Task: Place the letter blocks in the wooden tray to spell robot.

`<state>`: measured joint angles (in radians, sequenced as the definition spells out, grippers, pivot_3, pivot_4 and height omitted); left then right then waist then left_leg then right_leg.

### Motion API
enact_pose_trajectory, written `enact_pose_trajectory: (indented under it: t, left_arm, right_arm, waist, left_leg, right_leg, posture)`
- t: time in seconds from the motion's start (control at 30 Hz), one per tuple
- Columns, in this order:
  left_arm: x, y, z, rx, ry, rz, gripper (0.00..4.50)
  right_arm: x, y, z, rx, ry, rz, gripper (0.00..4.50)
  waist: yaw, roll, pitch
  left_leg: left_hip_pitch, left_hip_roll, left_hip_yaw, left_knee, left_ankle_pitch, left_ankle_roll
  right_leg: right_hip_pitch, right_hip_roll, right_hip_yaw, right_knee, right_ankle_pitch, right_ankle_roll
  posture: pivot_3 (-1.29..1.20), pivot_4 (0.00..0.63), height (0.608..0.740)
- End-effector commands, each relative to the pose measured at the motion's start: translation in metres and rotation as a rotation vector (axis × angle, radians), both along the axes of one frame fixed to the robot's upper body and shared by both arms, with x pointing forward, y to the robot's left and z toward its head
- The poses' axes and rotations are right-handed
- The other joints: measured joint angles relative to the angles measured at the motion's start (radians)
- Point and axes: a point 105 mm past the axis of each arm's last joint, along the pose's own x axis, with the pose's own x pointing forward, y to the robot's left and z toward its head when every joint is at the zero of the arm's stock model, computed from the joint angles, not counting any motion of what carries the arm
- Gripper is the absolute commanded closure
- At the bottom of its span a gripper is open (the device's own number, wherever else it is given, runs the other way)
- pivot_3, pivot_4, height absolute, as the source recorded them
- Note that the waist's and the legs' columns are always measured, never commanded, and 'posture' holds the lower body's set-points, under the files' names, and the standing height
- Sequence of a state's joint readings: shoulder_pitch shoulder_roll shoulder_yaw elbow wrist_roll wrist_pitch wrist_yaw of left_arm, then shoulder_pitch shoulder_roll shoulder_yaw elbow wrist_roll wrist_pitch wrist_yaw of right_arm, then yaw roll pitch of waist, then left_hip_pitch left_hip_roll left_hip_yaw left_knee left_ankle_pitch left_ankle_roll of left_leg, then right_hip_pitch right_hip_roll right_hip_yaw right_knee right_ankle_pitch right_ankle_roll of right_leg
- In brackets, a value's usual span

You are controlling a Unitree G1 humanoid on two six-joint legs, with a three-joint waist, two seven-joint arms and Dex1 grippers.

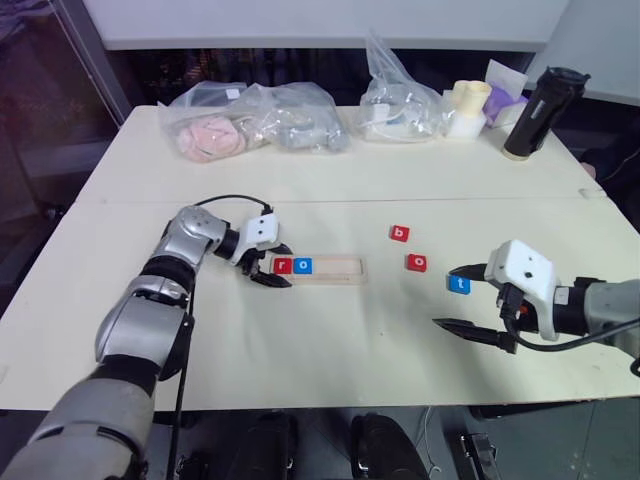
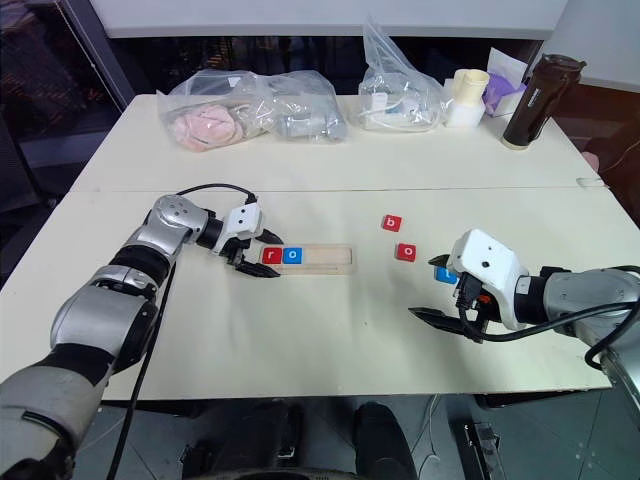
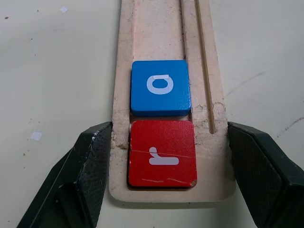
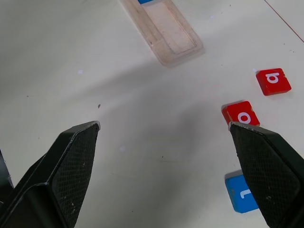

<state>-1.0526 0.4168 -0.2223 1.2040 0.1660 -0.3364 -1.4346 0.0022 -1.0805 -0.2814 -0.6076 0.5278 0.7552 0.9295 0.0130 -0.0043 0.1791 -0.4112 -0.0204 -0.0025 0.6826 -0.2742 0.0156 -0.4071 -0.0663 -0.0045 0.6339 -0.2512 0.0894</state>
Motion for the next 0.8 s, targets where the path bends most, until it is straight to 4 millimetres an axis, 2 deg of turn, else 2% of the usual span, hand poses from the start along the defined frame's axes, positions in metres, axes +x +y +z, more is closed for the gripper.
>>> enact_pose_trajectory:
  t: [0.03,0.17,0.23,0.4,0.47,0.6,0.8]
  left_arm:
    - [-0.018,0.004,-0.024,0.070,0.091,-0.066,1.38]
    - [-0.025,-0.011,-0.021,0.008,0.082,-0.103,1.38]
    - [-0.022,-0.019,-0.019,-0.022,0.027,-0.065,1.38]
    - [-0.034,-0.036,-0.006,-0.090,0.057,-0.009,1.38]
    - [-0.035,-0.040,-0.003,-0.091,0.044,0.031,1.38]
    - [-0.053,-0.056,0.008,-0.083,0.064,0.021,1.38]
    - [-0.060,-0.065,0.014,-0.009,-0.052,-0.016,1.38]
  right_arm:
    - [0.000,0.004,0.005,-0.005,-0.036,0.018,0.00]
    - [0.000,0.006,0.002,0.005,-0.033,0.017,0.00]
    - [0.000,0.008,0.000,0.009,-0.031,0.019,0.00]
    - [0.001,0.012,-0.003,0.016,-0.027,0.034,0.00]
    - [0.002,0.013,-0.003,0.015,-0.027,0.037,0.00]
    - [0.002,0.015,-0.006,0.016,-0.023,0.044,0.00]
    - [0.001,0.016,-0.006,0.016,-0.020,0.047,0.00]
  waist:
    - [-0.001,0.000,0.000]
    - [-0.001,0.001,-0.001]
    - [0.001,0.002,-0.001]
    - [0.004,0.003,-0.001]
    - [0.004,0.002,-0.001]
    - [0.000,0.002,-0.001]
    - [0.000,0.002,-0.001]
  left_leg:
    - [0.000,0.000,0.000,0.000,0.000,0.000]
    - [0.000,0.000,0.000,-0.001,0.000,0.000]
    - [0.000,0.000,0.000,-0.002,0.000,0.000]
    - [0.000,-0.001,0.000,-0.001,0.000,0.000]
    - [-0.001,-0.001,0.000,-0.001,0.000,0.000]
    - [-0.001,-0.001,0.000,-0.001,0.000,0.001]
    - [-0.002,-0.001,0.000,-0.002,0.000,0.001]
  right_leg:
    - [0.000,0.000,0.000,0.000,0.000,0.000]
    - [0.000,0.000,0.000,-0.001,0.000,0.000]
    - [0.000,-0.001,0.000,-0.001,0.000,0.000]
    - [0.001,-0.002,0.000,-0.002,0.000,-0.001]
    - [0.001,-0.002,0.000,-0.003,-0.001,-0.001]
    - [0.000,-0.003,0.000,-0.003,-0.001,-0.001]
    - [-0.001,-0.002,0.000,-0.002,-0.001,-0.002]
  posture:
    - [0.00,0.150,0.740]
    - [0.00,0.150,0.740]
    - [0.00,0.150,0.740]
    - [0.00,0.150,0.740]
    - [0.00,0.150,0.740]
    - [0.00,0.150,0.740]
    - [0.00,0.150,0.740]
